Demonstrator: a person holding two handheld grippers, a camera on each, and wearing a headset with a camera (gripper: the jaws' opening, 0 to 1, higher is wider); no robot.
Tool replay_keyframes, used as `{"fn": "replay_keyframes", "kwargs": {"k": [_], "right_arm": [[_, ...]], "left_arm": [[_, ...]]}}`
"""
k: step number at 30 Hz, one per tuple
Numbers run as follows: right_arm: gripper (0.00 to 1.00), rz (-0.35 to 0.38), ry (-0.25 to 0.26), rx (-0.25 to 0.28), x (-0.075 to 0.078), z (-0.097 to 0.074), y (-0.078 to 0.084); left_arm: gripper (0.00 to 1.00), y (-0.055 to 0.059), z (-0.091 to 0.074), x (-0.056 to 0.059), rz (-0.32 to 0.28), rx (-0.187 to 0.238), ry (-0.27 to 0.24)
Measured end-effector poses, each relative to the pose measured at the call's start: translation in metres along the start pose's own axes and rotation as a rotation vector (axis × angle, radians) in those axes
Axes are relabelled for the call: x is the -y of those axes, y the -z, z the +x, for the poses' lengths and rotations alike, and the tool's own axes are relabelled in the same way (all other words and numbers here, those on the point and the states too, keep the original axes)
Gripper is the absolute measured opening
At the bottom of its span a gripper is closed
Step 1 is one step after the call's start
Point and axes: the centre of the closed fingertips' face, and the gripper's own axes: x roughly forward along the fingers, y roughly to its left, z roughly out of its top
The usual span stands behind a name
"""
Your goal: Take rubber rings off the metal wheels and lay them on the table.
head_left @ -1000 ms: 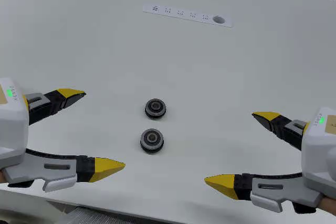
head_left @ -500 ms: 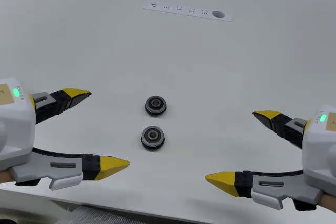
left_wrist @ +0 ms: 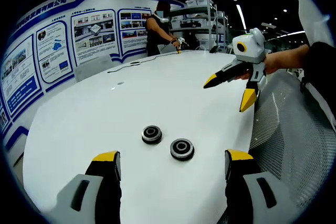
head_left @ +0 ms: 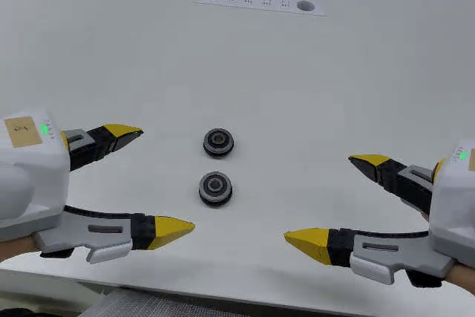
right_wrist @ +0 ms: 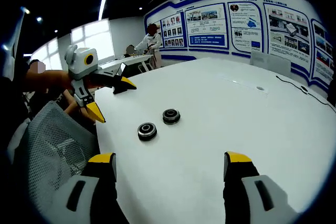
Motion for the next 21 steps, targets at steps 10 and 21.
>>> {"fn": "replay_keyframes", "kwargs": {"k": [10,21], "right_arm": [[0.79,0.064,-0.03,0.027,-0.009,0.003,0.001],[0.76,0.122,-0.039,0.051,-0.012,0.006,0.0]], "left_arm": [[0.74,-0.006,0.016,0.001,0.024,-0.004,0.016],[0.55,-0.009,0.03,0.002,0.036,0.0,0.051]]}}
